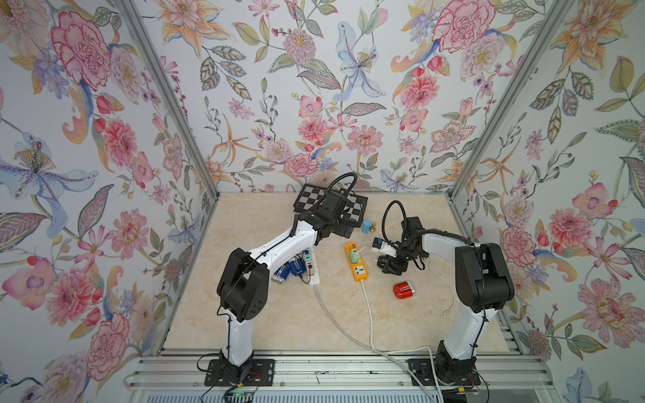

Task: Unplug the electric shaver
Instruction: Pick up the electric shaver from the center of the board.

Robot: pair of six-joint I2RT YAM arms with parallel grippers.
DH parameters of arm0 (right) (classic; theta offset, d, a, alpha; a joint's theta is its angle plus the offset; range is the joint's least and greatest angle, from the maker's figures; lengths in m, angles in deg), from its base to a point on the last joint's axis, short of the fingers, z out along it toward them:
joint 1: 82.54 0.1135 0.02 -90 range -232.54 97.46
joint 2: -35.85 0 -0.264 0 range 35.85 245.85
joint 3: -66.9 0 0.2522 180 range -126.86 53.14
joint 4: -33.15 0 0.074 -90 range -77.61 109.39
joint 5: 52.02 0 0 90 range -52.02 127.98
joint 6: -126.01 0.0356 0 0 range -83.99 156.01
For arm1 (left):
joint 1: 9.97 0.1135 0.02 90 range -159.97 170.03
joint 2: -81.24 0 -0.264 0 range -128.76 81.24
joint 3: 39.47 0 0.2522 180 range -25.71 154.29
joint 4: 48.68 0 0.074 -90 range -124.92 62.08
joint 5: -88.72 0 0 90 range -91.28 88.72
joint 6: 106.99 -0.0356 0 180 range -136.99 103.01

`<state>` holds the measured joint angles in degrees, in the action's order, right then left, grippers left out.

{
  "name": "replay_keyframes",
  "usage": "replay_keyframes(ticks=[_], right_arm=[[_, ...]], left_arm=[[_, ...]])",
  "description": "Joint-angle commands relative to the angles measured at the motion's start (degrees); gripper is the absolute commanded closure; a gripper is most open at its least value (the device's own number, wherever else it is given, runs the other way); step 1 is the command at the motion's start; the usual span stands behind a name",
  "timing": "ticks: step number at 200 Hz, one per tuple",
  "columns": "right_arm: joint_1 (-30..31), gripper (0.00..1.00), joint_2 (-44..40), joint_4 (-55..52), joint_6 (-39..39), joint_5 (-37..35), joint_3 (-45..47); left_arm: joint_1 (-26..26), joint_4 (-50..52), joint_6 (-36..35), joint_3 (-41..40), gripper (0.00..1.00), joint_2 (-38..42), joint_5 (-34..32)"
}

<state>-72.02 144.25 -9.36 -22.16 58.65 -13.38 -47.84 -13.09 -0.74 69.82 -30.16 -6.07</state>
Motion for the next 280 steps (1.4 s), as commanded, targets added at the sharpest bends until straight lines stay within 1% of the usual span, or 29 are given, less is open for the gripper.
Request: replay_keyframes(ticks=[1,36,54,65,86,121,162,191,203,244,265,269,280], right_arm=[[1.4,0.25,0.1,1.8,1.1,-5.0,2.8],[2.0,0.31,-0.5,4.9,2.1,-7.8,4.3],[2.0,0.31,-1.4,5.3,2.0,-7.9,5.3],[1.9,0.34,-1.9,5.3,1.8,-7.6,5.8],[2.0,0.36,-2.5,5.4,1.3,-7.7,6.5],[2.7,0.43,-3.5,5.9,1.3,-8.0,6.8],[3.2,0.46,-6.6,6.2,2.5,-6.9,6.9],[3.2,0.46,-11.0,6.2,3.6,-5.0,7.6],[3.2,0.46,-13.0,6.2,4.4,-4.1,8.4],[3.2,0.46,-18.7,6.0,7.3,-0.7,11.5],[3.2,0.47,-20.8,6.0,8.1,-0.2,12.9],[3.2,0.46,-21.1,6.0,8.2,-0.1,13.1],[3.1,0.46,-22.1,6.0,8.9,0.7,13.4]], left_arm=[[0.6,-0.9,-1.1,-1.4,0.01,2.6,0.5],[0.6,-1.3,-0.8,-2.7,0.0,3.6,0.4],[0.7,-1.5,-0.7,-3.3,0.01,4.0,0.2],[0.7,-1.5,-0.7,-3.5,0.01,4.3,0.2],[0.7,-1.8,-0.6,-4.1,0.01,4.7,0.3],[0.7,-2.1,-0.2,-4.3,0.01,5.1,0.8],[0.7,-2.3,0.6,-4.7,0.01,6.1,1.9],[0.6,-2.0,2.9,-5.1,0.01,8.0,4.9],[0.5,-3.5,4.6,-7.3,0.01,10.0,7.3],[-0.6,-13.3,12.2,-21.0,0.02,19.0,18.0],[-3.3,-14.2,12.7,-25.0,0.02,21.2,18.9],[-3.9,-14.4,12.7,-25.6,0.02,23.3,19.0],[-5.1,-15.8,13.4,-27.3,0.02,24.7,19.5]])
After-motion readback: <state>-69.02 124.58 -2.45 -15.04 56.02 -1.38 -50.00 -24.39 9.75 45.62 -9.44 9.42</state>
